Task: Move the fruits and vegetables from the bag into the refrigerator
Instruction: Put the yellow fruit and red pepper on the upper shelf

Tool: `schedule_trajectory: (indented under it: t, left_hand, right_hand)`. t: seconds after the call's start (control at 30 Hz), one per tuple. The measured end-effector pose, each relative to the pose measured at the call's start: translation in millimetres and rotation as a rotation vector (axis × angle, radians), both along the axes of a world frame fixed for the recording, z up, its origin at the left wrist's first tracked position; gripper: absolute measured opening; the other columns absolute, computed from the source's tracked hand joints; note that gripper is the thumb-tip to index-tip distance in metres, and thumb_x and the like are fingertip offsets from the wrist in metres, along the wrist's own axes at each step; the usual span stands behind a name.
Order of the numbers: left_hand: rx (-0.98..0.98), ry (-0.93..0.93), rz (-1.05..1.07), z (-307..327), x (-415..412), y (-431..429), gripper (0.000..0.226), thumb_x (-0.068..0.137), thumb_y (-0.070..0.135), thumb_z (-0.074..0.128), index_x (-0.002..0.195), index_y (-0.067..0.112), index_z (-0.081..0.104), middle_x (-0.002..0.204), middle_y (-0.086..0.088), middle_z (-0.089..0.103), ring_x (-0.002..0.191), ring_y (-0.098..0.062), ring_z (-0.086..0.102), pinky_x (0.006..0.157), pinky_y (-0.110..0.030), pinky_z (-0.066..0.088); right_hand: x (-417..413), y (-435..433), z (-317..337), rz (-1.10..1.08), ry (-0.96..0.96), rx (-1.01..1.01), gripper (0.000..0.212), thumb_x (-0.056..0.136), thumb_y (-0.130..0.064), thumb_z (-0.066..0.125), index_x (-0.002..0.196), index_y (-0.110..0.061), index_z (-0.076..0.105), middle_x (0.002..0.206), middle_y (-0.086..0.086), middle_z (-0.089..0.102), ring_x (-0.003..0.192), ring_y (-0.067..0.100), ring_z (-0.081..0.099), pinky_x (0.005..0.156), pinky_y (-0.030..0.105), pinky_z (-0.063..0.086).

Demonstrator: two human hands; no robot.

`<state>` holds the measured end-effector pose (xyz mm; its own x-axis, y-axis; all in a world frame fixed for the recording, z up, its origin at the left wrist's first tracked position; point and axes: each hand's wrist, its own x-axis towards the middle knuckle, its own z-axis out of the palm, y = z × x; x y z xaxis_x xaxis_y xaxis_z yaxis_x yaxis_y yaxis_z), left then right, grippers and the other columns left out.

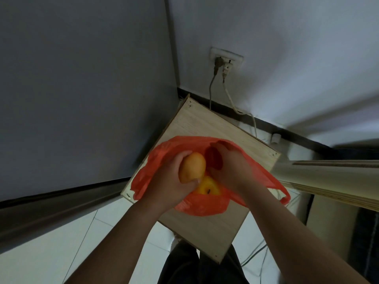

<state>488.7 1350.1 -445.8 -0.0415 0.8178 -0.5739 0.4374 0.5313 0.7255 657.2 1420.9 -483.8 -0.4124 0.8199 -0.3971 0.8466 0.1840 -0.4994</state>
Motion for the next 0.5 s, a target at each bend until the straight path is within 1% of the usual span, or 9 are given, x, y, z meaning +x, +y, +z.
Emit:
schedule_trajectory:
  t: [0.07,0.1,0.17,0.23,0.3,0.4,0.5]
  left_hand:
    - [0.027,0.019,-0.011,4.9,1.7,-2.7,0.069,0.077,0.032,0.073,0.135,0.037,0.035,0.139,0.008,0.041,0.125,-0.014,0.042,0.101,-0.041,0.044]
    - [0.036,0.031,-0.014,8.3,2.0,-4.4,0.07,0.076,0.032,0.073,0.135,0.037,0.036,0.138,0.008,0.042,0.124,-0.014,0.043,0.101,-0.04,0.044]
    - [0.052,0.05,-0.014,18.5,2.0,-8.2,0.07,0.076,0.031,0.073,0.135,0.036,0.036,0.137,0.01,0.042,0.122,-0.012,0.043,0.1,-0.037,0.044]
    - [0.064,0.059,-0.01,33.9,1.7,-12.8,0.068,0.077,0.032,0.072,0.135,0.037,0.036,0.132,0.015,0.041,0.119,-0.008,0.041,0.098,-0.033,0.043]
    - [0.082,0.069,0.009,51.8,0.6,-17.9,0.067,0.077,0.031,0.072,0.134,0.037,0.037,0.129,0.017,0.04,0.117,-0.007,0.041,0.097,-0.032,0.043]
    - [0.109,0.071,0.029,78.4,-1.7,-27.9,0.068,0.074,0.029,0.074,0.132,0.036,0.04,0.135,0.012,0.043,0.119,-0.011,0.044,0.097,-0.035,0.045]
    - [0.117,0.023,0.079,107.8,-1.5,-41.2,0.069,0.07,0.032,0.076,0.13,0.038,0.042,0.133,0.011,0.046,0.12,-0.012,0.046,0.095,-0.042,0.048]
  right_hand:
    - [-1.9,-3.5,9.4,-0.026,-0.002,0.003,0.061,0.084,-0.03,0.062,0.138,-0.022,0.037,0.142,0.003,0.038,0.126,0.022,0.039,0.1,0.031,0.037]
    - [-2.8,-5.1,14.9,-0.035,0.008,0.006,0.063,0.083,-0.03,0.063,0.139,-0.023,0.036,0.144,0.003,0.035,0.129,0.023,0.036,0.103,0.034,0.038]
    - [-4.2,-9.7,29.1,-0.037,0.038,0.032,0.065,0.081,-0.03,0.065,0.139,-0.024,0.036,0.144,0.002,0.033,0.129,0.023,0.034,0.102,0.036,0.04]
    - [-4.3,-17.4,47.9,-0.05,0.075,0.056,0.066,0.08,-0.029,0.067,0.138,-0.024,0.037,0.143,0.001,0.033,0.128,0.021,0.034,0.1,0.034,0.04]
    - [-1.4,-27.2,70.2,-0.082,0.111,0.066,0.067,0.079,-0.029,0.068,0.138,-0.024,0.037,0.143,0.0,0.033,0.127,0.02,0.035,0.098,0.031,0.04]
    - [6.3,-44.8,106.1,-0.16,0.189,0.068,0.07,0.076,-0.031,0.073,0.136,-0.026,0.037,0.142,-0.001,0.032,0.124,0.018,0.037,0.092,0.024,0.041]
    - [16.5,-67.8,143.1,-0.256,0.273,0.073,0.076,0.07,-0.033,0.078,0.135,-0.026,0.039,0.138,-0.002,0.035,0.119,0.014,0.04,0.088,0.021,0.041]
